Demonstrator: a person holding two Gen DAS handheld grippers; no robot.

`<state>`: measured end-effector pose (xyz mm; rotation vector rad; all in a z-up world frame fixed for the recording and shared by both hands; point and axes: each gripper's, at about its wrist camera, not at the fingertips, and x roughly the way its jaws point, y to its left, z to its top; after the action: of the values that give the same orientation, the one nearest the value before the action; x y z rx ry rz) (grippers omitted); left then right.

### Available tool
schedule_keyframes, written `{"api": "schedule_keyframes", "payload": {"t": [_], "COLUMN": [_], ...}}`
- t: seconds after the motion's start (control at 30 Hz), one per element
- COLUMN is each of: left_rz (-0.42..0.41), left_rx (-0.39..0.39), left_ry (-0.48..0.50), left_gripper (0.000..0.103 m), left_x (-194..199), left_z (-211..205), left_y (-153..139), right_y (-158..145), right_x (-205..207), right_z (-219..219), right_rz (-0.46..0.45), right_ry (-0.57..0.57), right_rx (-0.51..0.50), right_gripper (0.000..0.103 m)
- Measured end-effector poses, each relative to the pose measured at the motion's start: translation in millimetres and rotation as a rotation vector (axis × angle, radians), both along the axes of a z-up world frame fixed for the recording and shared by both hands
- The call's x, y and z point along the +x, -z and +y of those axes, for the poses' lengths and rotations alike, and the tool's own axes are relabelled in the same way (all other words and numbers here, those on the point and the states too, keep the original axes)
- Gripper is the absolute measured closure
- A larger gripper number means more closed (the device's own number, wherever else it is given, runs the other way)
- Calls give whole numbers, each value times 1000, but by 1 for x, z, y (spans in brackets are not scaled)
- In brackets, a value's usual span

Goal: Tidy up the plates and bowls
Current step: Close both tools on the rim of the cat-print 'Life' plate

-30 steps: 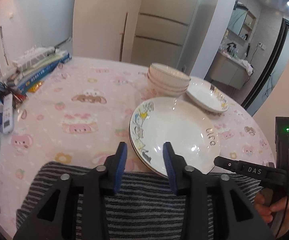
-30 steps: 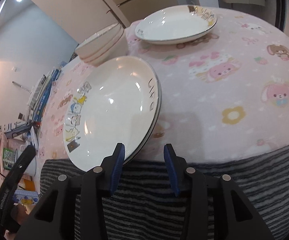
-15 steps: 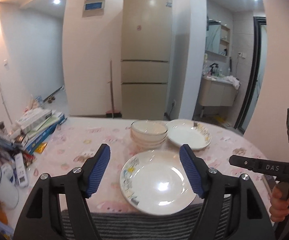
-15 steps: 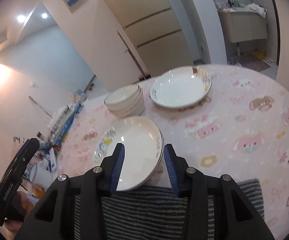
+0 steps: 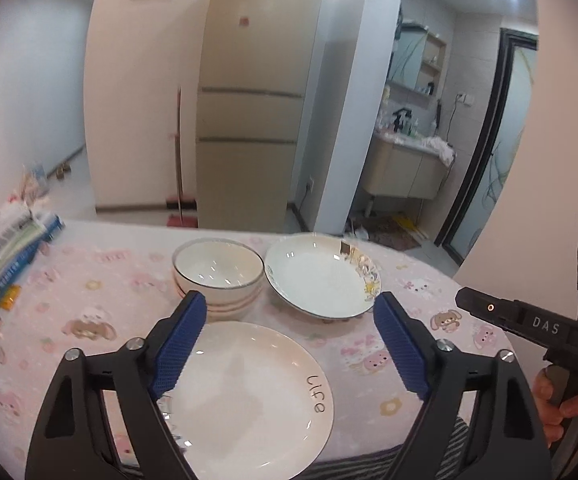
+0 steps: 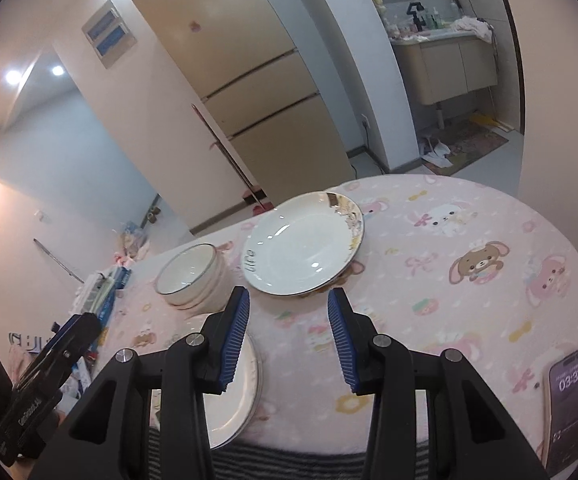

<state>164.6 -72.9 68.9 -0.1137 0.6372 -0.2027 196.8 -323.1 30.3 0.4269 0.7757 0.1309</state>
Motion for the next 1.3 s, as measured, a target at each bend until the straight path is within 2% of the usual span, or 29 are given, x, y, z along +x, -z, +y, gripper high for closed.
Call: {"api": "schedule_keyframes", "payload": {"t": [0.17,0.3,0.33,0.43,0.47,0.53,0.63,0.67,0.73,0.83,0.87,0.9,0.97,1.0,1.03,1.1,1.3], "left_rz": [178,335,372,431,449,490,522,534,555,569,572,574,578,582,585,597,658], "left_rx": [-5,-46,-52,2,3,-29,-38,-41,-39,-52,-42,-23,-16,-20,-22,-27,-121], "left_ry": [4,7,-1,-32,-34,-33,-44,-52,-65,-69,-71,-78,-91,-98,-102,-100,-77], "left_gripper": [32,41,42,43,47,49,50,59,63,63,70,71,72,72,72,72,75], "left_x": [57,98,108,138,147,160,174,177,180,182,182,183,185,185,188,189,193], "left_z": [-34,-52,-56,-67,-67,-65,-66,-64,-64,-64,-64,-65,-64,-64,-64,-65,-54], "left_y": [35,68,77,98,103,113,123,127,132,137,138,139,139,140,140,141,147], "right_y": [32,69,77,86,91,103,119,124,132,145,149,150,156,159,164,173,171], "right_x": [51,90,99,115,121,131,145,148,153,159,162,163,166,166,166,166,159], "right_z": [-12,-23,-25,-23,-23,-28,-35,-36,-36,-31,-30,-28,-28,-29,-33,-40,-37], "right_rz": [95,196,209,174,176,218,274,284,294,327,338,341,345,353,363,375,385], "right_ry": [-5,-13,-11,14,10,5,24,30,21,-2,-1,4,18,33,61,95,96], "right_rx": [21,137,141,27,19,88,140,151,192,265,269,266,272,282,319,411,393], "right_gripper": [60,61,62,63,63,63,63,63,66,71,71,73,77,86,90,92,92]}}
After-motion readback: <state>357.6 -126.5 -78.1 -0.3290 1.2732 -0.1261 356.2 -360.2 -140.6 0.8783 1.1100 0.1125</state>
